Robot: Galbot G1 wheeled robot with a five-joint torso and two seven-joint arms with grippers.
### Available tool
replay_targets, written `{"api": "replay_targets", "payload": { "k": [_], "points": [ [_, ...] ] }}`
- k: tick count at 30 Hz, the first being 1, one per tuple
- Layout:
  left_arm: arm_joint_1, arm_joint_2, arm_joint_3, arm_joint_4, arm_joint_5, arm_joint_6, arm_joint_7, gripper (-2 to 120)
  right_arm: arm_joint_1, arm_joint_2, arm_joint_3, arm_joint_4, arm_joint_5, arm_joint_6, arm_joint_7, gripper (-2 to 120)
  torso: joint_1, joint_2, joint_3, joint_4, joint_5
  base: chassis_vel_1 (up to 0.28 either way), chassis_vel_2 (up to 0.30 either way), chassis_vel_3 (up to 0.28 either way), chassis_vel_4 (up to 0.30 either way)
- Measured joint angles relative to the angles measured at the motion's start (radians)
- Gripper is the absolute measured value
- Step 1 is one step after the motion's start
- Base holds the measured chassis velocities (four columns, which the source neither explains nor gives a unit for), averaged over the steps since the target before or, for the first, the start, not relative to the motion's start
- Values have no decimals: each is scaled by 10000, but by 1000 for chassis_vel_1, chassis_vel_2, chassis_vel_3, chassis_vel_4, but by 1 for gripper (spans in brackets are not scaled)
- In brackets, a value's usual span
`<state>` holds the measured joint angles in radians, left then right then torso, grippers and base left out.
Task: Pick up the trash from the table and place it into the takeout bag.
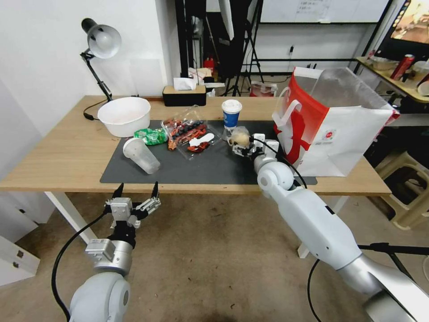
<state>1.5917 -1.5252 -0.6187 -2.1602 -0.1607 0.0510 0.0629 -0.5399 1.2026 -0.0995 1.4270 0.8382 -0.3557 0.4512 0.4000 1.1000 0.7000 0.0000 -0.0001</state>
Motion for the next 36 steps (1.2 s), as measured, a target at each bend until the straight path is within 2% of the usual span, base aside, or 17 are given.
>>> {"api": "replay_targets", "payload": {
  "k": [12,15,19,20,22,23,25,26,29,30,33,36],
  "points": [
    [14,-8,-18,81,4,-130,-20,100,637,435,-585,-972,-280,350,-168,100,1,0,0,0,0,0,0,0,0],
    [13,-9,-23,106,4,-163,-28,100,649,472,-607,-1028,-345,361,-169,96,0,1,0,0,1,0,0,0,0],
    [-5,-13,-23,156,29,-209,-37,100,620,492,-611,-1064,-386,362,-168,76,0,0,0,-1,1,0,0,0,0],
    [-5,-13,-23,156,29,-209,-37,100,620,492,-611,-1064,-386,362,-168,76,0,0,0,-1,1,0,0,0,0],
    [-12,-16,-14,174,46,-218,-38,100,580,475,-583,-1055,-389,364,-166,66,0,0,0,0,0,0,0,0,0],
    [-12,-16,-14,174,46,-218,-38,100,580,475,-583,-1055,-389,364,-166,66,0,0,0,0,0,0,0,0,0],
    [-15,-16,-1,186,59,-227,-38,100,533,438,-538,-1005,-389,364,-152,56,0,0,0,-1,1,0,0,0,0],
    [-15,-16,-1,186,59,-227,-38,100,533,438,-538,-1005,-389,364,-152,56,0,0,0,-1,1,0,0,0,0],
    [-17,-19,12,189,69,-233,-38,100,439,368,-456,-880,-389,365,-97,39,1,1,0,0,1,0,0,0,0],
    [-17,-19,12,189,69,-233,-38,100,439,368,-456,-880,-389,365,-97,39,1,1,0,0,1,0,0,0,0],
    [-7,-17,10,189,76,-246,-37,100,282,287,-298,-478,-327,501,-52,26,1,1,0,-1,1,0,0,0,0],
    [-1,-10,3,188,77,-254,-36,100,165,218,-191,-143,-238,618,-60,19,0,0,0,0,1,0,0,0,0]
  ]
}}
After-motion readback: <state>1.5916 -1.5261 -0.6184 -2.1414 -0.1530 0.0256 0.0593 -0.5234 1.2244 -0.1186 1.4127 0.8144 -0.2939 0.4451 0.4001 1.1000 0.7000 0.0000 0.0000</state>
